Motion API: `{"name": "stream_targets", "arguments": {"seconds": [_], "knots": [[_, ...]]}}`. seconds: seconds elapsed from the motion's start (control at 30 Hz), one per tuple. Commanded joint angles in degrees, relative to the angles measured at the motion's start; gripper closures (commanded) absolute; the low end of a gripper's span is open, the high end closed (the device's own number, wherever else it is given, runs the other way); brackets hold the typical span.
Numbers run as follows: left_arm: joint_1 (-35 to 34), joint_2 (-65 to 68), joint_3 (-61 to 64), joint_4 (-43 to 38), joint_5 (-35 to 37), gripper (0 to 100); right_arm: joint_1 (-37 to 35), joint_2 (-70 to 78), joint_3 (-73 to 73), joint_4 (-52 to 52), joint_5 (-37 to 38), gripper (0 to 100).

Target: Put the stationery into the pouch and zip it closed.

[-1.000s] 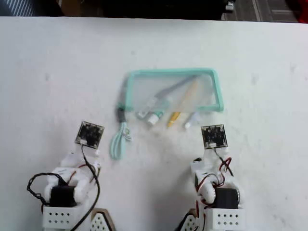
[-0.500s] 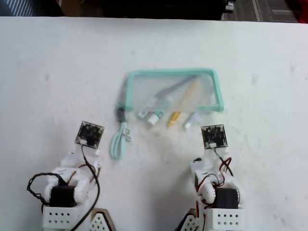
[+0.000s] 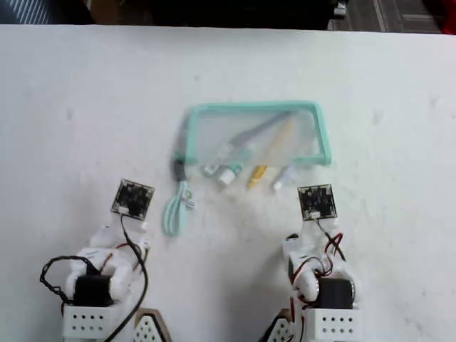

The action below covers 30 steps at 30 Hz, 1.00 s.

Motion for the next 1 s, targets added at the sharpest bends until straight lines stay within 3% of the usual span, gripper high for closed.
{"name": "stream_targets", "arguments": {"seconds": [0.0,0.2,0.5,0.77,0.97], "knots": [[0.3,-0.4,-0.1,0.4,0.1,98,0.1,-0.4,0.5,0.4,-0.5,80.0],[0.3,-0.4,-0.1,0.4,0.1,98,-0.1,-0.4,0.5,-0.5,-0.4,79.7],[0.3,-0.4,-0.1,0.4,0.1,98,-11.9,-0.4,0.5,-29.2,-0.7,80.0],[0.3,-0.4,-0.1,0.4,0.1,98,-8.0,-0.4,0.5,-19.1,-0.8,79.8],[0.3,-0.4,-0.1,0.4,0.1,98,-0.5,-0.4,0.5,-22.1,-0.8,79.8]]}}
